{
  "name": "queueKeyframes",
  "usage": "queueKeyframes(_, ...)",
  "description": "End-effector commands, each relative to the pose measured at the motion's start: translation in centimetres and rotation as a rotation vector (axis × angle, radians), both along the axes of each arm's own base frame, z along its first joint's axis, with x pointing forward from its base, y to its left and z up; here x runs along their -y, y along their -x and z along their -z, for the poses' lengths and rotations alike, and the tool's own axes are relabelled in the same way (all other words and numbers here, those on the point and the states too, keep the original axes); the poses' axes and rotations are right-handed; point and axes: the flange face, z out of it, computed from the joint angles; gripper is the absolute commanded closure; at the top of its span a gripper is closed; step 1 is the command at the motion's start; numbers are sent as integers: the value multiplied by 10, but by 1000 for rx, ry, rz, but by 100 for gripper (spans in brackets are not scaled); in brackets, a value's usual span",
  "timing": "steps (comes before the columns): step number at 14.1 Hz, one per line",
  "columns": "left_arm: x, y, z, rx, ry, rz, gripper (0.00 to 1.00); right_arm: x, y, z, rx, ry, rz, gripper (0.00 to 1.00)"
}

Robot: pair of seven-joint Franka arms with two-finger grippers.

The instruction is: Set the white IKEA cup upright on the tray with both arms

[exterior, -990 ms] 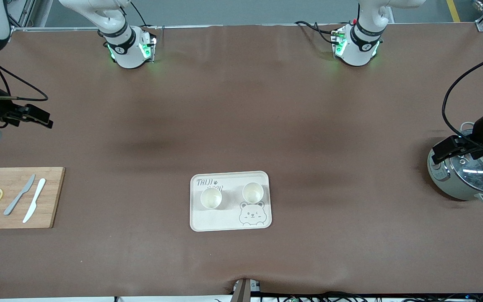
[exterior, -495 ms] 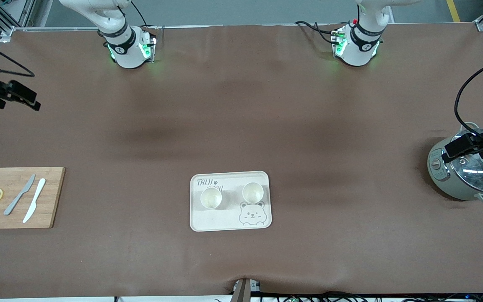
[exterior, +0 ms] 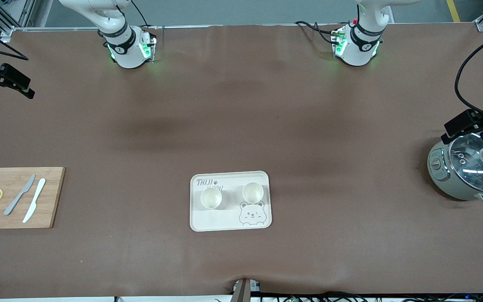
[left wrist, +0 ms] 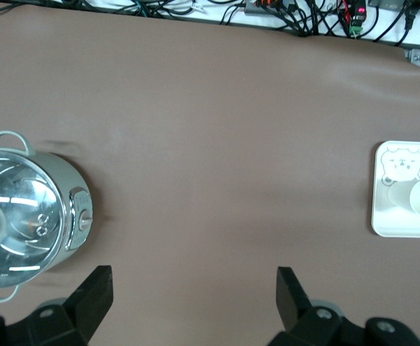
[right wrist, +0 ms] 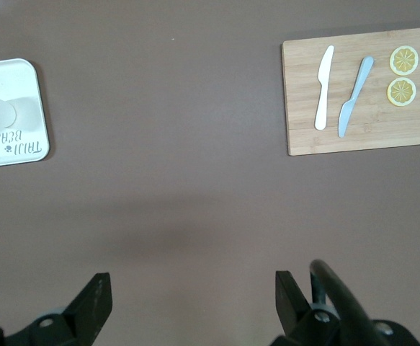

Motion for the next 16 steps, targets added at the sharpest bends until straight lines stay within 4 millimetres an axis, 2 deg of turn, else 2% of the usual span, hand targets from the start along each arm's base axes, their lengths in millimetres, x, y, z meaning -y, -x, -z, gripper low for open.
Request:
queueKeyframes(1,4,34,-3,-16,-8,5,0,2,11,-17,18,17,4,0)
queueKeyframes(5,6,54,4,-27,-13,8,0,4,12,-25,27,15,7,0)
queueKeyframes(16,4,54,3,-32,-13,5,0,9,10,-18,10,12,15,0)
